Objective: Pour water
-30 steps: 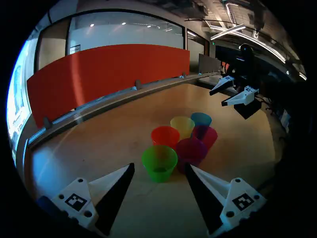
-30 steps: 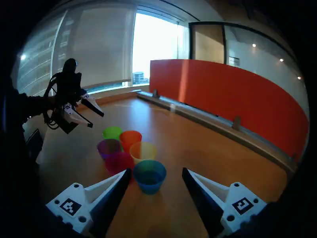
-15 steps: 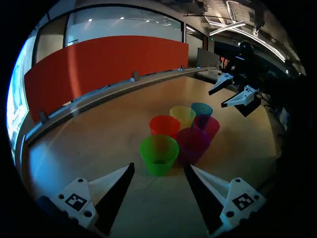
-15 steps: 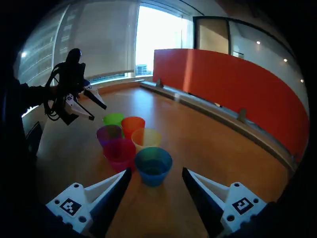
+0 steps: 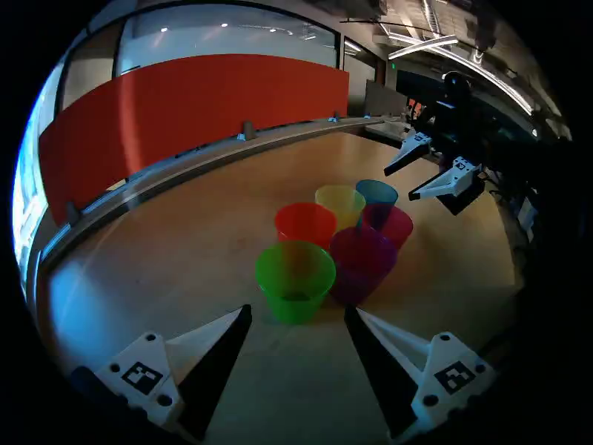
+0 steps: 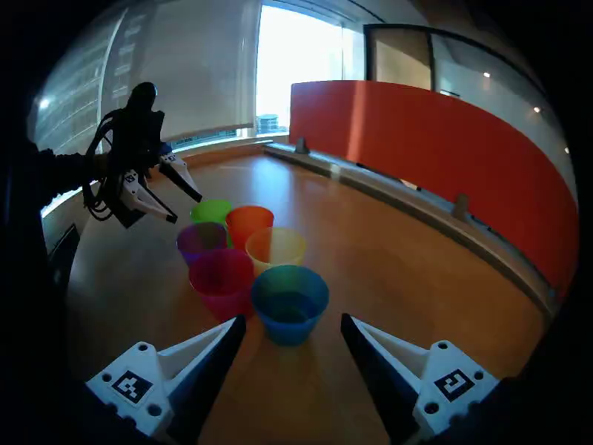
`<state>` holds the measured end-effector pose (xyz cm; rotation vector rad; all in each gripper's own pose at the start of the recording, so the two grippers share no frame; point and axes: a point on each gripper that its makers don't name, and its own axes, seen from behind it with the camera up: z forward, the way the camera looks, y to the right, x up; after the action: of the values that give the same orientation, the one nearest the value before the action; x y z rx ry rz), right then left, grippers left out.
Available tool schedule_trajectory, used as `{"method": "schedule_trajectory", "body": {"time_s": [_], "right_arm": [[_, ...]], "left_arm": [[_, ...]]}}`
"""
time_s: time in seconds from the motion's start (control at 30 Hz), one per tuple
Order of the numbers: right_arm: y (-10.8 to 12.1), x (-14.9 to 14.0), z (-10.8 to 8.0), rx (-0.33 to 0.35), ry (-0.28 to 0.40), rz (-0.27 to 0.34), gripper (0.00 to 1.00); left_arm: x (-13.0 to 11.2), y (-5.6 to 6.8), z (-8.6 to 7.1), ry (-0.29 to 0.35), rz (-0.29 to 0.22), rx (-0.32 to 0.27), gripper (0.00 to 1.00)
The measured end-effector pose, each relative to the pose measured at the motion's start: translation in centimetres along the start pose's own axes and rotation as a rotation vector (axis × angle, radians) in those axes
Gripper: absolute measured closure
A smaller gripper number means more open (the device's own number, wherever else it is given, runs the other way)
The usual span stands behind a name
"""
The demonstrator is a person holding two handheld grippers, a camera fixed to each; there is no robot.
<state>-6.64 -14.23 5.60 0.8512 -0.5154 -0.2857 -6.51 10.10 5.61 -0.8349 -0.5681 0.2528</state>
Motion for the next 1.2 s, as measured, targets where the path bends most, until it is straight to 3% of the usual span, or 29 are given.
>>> {"method": "schedule_trajectory", "body": {"time_s": [0.67, 1.2], "right_arm": [[0.2, -1.0, 3.4, 0.029, -0.029, -0.002, 0.01], [-0.2, -0.7, 4.9, 0.047, -0.031, -0.011, 0.01]], "left_arm": [[-0.5, -0.6, 2.9, -0.020, 0.013, -0.018, 0.07], [0.0, -0.6, 4.5, -0.023, 0.025, -0.033, 0.07]]}}
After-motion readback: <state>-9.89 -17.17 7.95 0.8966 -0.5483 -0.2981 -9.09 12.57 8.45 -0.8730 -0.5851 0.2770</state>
